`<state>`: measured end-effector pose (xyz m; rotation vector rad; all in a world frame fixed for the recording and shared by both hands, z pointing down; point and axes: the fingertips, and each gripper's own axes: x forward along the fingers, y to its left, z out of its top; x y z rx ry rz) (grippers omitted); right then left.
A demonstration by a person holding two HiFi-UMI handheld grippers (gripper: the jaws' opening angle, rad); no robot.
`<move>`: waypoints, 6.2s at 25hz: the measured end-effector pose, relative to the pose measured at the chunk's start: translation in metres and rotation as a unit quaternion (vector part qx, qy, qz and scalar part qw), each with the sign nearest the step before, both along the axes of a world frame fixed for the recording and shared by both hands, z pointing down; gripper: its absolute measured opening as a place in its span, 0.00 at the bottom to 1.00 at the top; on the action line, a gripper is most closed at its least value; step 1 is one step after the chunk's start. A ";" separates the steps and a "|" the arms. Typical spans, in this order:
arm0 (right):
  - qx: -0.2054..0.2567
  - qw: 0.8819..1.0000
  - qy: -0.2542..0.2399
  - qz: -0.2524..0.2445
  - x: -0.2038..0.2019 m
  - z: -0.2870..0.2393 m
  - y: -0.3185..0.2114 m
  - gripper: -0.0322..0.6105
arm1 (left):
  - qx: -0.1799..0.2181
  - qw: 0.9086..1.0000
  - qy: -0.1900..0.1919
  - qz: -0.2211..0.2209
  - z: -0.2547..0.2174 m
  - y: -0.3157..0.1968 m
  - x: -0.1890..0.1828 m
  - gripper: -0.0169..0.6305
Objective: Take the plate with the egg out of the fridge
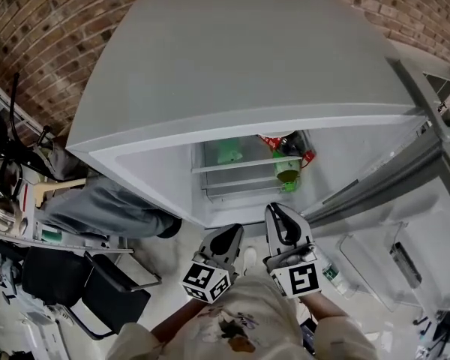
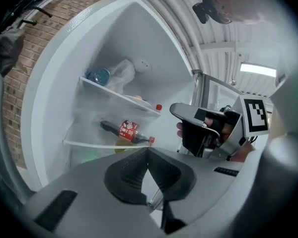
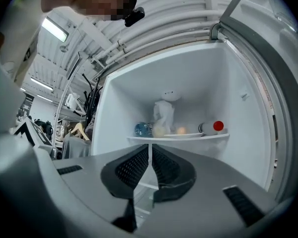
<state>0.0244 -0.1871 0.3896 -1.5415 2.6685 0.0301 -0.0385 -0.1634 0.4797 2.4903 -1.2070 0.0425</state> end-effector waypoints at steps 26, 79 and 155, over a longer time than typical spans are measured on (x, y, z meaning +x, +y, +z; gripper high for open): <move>0.062 0.989 0.131 -0.006 -0.019 -0.032 -0.033 0.19 | 0.001 1.000 -0.007 0.008 -0.014 -0.036 0.003 0.04; 0.221 0.836 0.486 0.124 0.002 -0.055 -0.071 0.19 | 0.070 0.997 0.008 0.037 -0.057 -0.028 0.017 0.04; 0.179 0.741 0.641 0.092 0.005 0.000 -0.169 0.08 | 0.072 0.997 0.014 0.008 -0.060 -0.062 0.009 0.04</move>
